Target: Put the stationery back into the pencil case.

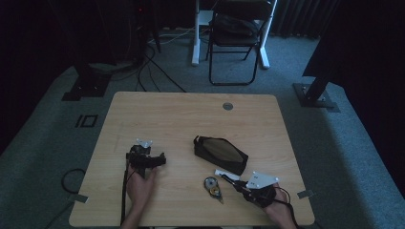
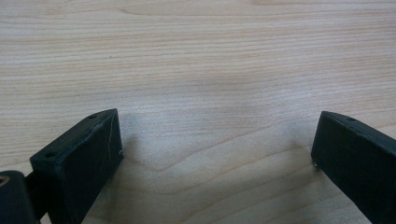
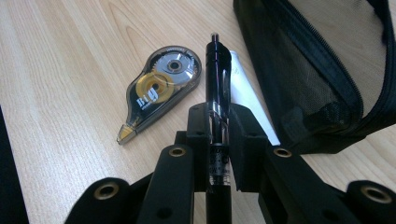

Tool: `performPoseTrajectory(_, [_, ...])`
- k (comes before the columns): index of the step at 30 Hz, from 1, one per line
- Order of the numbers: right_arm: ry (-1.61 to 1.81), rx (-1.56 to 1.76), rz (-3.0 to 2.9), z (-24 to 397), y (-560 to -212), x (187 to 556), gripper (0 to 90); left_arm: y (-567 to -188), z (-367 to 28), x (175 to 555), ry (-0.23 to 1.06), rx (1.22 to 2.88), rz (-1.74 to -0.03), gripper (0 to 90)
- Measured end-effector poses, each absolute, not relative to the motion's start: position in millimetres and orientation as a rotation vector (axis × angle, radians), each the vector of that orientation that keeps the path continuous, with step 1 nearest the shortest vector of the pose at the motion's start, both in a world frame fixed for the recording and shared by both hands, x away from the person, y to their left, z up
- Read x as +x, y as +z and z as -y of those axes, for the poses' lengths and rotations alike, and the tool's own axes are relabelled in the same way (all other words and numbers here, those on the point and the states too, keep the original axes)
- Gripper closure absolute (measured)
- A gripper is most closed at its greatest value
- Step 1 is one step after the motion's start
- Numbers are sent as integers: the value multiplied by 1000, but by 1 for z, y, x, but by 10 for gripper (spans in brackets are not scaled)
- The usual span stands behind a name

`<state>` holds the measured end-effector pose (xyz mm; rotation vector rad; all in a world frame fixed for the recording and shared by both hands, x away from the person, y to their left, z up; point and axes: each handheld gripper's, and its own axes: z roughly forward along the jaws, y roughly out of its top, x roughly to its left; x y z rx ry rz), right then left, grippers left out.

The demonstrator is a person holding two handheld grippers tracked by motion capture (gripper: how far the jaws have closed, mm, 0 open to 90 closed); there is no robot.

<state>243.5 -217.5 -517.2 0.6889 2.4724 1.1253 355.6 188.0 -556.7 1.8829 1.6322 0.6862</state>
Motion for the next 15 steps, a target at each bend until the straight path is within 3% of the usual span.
performPoseTrajectory(15, [1151,681,-2438,219,-501,243,797,-557,-188,356,686,1882,-1632,22])
